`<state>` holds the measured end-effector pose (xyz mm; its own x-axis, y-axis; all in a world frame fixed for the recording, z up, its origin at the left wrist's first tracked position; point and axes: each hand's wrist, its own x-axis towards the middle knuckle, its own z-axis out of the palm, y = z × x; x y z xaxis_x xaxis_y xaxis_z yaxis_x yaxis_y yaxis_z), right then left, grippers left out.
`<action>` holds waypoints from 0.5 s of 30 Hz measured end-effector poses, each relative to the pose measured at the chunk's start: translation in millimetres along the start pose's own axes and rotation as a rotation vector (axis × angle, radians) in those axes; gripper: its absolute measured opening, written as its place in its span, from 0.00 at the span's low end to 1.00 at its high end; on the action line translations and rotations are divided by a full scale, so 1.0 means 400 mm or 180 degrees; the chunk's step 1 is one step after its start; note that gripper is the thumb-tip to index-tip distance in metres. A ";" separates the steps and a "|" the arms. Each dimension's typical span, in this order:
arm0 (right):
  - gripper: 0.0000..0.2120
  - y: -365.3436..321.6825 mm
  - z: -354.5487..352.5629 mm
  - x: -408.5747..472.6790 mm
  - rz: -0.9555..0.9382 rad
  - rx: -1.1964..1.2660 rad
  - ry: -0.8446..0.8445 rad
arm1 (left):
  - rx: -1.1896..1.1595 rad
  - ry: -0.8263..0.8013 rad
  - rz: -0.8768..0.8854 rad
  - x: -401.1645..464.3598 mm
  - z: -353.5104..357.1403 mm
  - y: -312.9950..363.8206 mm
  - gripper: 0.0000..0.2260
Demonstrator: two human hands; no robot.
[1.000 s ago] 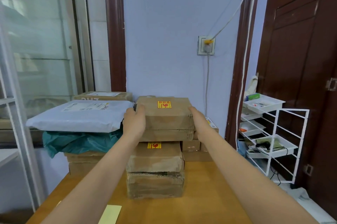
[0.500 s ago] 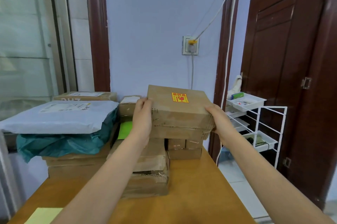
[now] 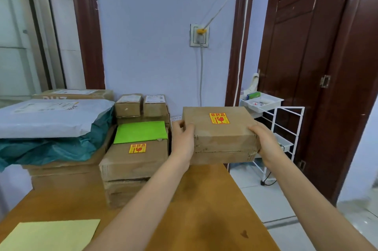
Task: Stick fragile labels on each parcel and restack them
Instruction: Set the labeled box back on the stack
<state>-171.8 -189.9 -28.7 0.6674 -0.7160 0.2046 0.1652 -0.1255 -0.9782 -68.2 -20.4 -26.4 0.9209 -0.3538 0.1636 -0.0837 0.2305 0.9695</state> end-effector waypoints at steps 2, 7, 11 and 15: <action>0.07 0.025 -0.014 -0.003 0.0141 0.0040 0.0054 | 0.0075 0.0004 -0.0080 -0.006 0.014 -0.037 0.08; 0.10 0.120 -0.048 -0.002 0.0303 -0.0102 0.0214 | 0.0483 -0.0026 -0.0234 -0.022 0.028 -0.132 0.07; 0.14 0.214 -0.052 -0.006 0.0574 -0.0301 0.0214 | 0.0679 -0.0149 -0.0523 -0.037 0.015 -0.216 0.11; 0.15 0.294 -0.040 -0.009 0.0766 -0.0367 0.0132 | 0.0749 -0.0137 -0.0696 -0.045 -0.007 -0.284 0.13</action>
<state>-166.5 -213.1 -145.0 0.6468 -0.7619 -0.0337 -0.0802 -0.0240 -0.9965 -74.3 -37.7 -140.0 0.9102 -0.4110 -0.0506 0.0242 -0.0693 0.9973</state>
